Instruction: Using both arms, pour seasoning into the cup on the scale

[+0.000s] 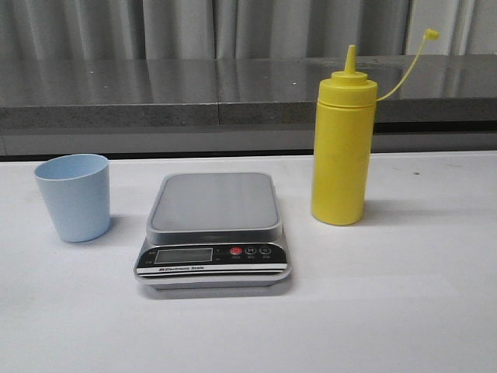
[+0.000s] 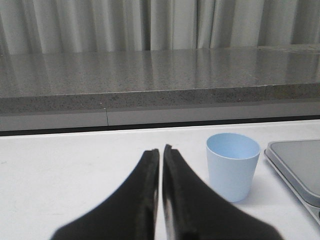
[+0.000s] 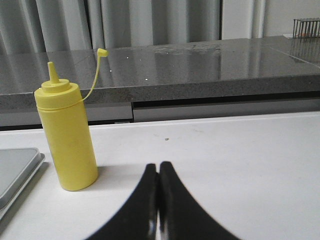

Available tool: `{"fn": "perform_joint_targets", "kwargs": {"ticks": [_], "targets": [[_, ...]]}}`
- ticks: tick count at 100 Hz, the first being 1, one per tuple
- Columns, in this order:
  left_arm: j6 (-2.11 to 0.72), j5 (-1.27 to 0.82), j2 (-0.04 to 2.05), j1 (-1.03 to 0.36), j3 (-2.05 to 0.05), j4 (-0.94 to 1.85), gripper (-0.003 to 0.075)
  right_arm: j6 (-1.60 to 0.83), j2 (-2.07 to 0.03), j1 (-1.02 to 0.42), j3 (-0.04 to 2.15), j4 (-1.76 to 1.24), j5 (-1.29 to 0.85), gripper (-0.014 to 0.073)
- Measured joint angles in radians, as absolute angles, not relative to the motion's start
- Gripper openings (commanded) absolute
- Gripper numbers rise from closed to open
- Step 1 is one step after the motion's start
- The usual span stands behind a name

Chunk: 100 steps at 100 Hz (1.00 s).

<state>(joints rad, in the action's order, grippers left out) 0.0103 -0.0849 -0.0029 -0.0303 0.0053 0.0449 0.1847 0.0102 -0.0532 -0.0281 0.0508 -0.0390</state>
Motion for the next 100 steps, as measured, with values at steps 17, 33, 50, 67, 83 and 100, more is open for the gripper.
{"fn": "perform_joint_targets", "kwargs": {"ticks": [17,33,50,67,83,100], "targets": [[0.01,-0.085,-0.003,-0.03,0.005,0.045,0.001,0.185,0.01,-0.053,-0.028,0.051,-0.039,-0.0067],[0.01,-0.085,-0.003,-0.03,0.005,0.045,0.001,0.185,0.01,-0.053,-0.028,0.051,-0.039,-0.0067],[0.01,-0.085,-0.003,-0.03,0.005,0.045,0.001,0.185,0.01,-0.053,-0.028,0.051,-0.039,-0.0067],[0.01,-0.068,-0.003,-0.03,0.005,0.047,0.001,0.185,0.01,-0.053,-0.028,0.051,-0.039,-0.0067],[0.01,-0.065,-0.003,-0.03,0.003,0.062,0.001,0.185,0.01,-0.053,-0.028,0.051,-0.039,-0.0067],[0.01,-0.08,0.0,-0.03,-0.031,0.066,0.001,0.185,0.01,-0.053,-0.028,0.051,-0.039,-0.0067]]}}
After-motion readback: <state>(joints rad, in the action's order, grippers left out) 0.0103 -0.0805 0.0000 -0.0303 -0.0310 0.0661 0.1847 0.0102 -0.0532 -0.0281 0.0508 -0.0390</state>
